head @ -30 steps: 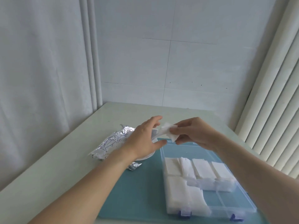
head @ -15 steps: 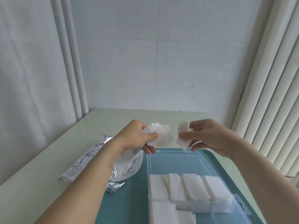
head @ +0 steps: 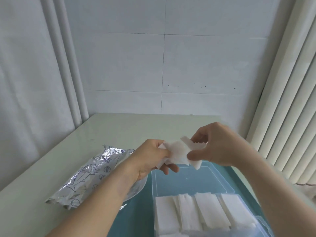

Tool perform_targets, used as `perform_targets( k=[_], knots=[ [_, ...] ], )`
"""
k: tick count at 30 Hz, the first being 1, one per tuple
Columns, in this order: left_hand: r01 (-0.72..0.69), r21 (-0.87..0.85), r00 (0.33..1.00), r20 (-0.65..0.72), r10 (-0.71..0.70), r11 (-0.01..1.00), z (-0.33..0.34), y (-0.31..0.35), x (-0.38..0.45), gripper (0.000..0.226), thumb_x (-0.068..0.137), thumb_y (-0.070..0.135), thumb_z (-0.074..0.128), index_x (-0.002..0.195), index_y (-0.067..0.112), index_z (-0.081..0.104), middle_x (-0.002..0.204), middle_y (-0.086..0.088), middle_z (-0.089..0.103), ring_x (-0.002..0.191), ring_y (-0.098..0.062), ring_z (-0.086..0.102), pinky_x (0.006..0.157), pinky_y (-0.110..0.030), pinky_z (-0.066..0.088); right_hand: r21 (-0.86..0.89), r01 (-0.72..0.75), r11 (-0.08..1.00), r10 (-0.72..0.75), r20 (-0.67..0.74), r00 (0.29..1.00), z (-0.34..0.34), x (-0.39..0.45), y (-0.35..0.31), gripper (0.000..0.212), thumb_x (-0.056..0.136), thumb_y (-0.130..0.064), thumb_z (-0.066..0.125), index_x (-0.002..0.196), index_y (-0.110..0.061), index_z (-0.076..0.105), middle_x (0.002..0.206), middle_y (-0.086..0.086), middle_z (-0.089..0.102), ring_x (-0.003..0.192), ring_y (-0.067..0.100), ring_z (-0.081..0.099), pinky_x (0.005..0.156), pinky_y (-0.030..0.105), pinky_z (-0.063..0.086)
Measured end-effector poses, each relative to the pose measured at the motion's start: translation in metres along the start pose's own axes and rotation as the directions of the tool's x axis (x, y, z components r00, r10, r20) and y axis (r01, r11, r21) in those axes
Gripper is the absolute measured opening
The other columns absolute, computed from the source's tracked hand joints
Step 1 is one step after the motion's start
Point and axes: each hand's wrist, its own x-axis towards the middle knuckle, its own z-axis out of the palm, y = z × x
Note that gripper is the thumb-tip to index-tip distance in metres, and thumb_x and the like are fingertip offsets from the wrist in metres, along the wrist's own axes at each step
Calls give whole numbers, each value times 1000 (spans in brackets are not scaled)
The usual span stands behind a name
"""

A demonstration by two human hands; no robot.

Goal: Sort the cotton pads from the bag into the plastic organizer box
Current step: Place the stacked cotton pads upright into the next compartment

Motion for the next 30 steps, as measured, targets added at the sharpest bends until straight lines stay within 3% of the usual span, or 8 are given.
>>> perform_targets(
  k=[4,8,12,15,18,23,26,30],
  knots=[
    [25,-57,998,59,-22,998,2,4,0,17,96,-5,51,102,0,66,89,-15,72,64,-27,69,48,-24,49,-195,28,980,-40,-55,998,-7,-4,-3,29,70,-24,83,95,-27,71,95,-5,64,89,13,60,63,22,48],
    [85,-87,994,76,-78,993,3,4,0,22,99,-2,43,102,1,64,81,-17,68,52,-19,59,46,-22,34,-325,105,940,-116,-17,993,15,2,-2,27,71,-12,75,93,-25,70,94,-2,67,84,20,62,61,29,51],
    [162,-147,984,92,-150,976,7,3,0,30,104,18,40,110,1,63,84,-20,66,54,-21,54,47,-24,34,-395,143,907,-178,-52,983,22,6,-2,36,75,-8,70,107,-25,67,100,-1,66,91,26,61,75,37,54],
    [141,-91,983,130,-128,986,9,3,-1,39,98,42,54,100,6,70,88,-19,66,57,-19,53,50,-22,35,-408,178,895,-202,-14,979,29,3,-9,28,76,-6,67,98,-22,65,93,2,64,86,27,61,72,38,54],
    [66,-9,993,97,-65,998,10,1,-2,19,86,23,74,97,8,73,85,-13,66,55,-14,51,52,-21,33,-405,208,890,-212,36,977,29,3,-8,37,76,-9,70,109,-25,67,101,0,65,92,25,60,74,34,51],
    [43,-66,999,-24,-45,997,0,-3,0,10,90,4,68,100,4,68,75,-10,67,48,-13,50,47,-20,28,-213,138,967,-125,73,989,1,-1,5,36,72,-14,76,102,-35,69,86,-14,69,81,2,56,68,25,50],
    [17,16,999,-30,-17,1000,-5,-4,0,12,89,2,68,101,2,67,75,-11,69,49,-15,50,42,-19,29,-26,121,992,-118,87,989,-19,-8,4,29,64,-28,89,87,-35,73,80,-10,74,77,14,68,76,32,55],
    [-38,88,999,-10,39,995,-4,-3,-1,16,86,4,73,101,1,66,80,-14,72,51,-17,53,41,-20,30,294,112,949,-145,94,985,-21,-11,-2,32,64,-33,92,84,-14,76,71,4,75,66,22,74,78,39,57]
  ],
)
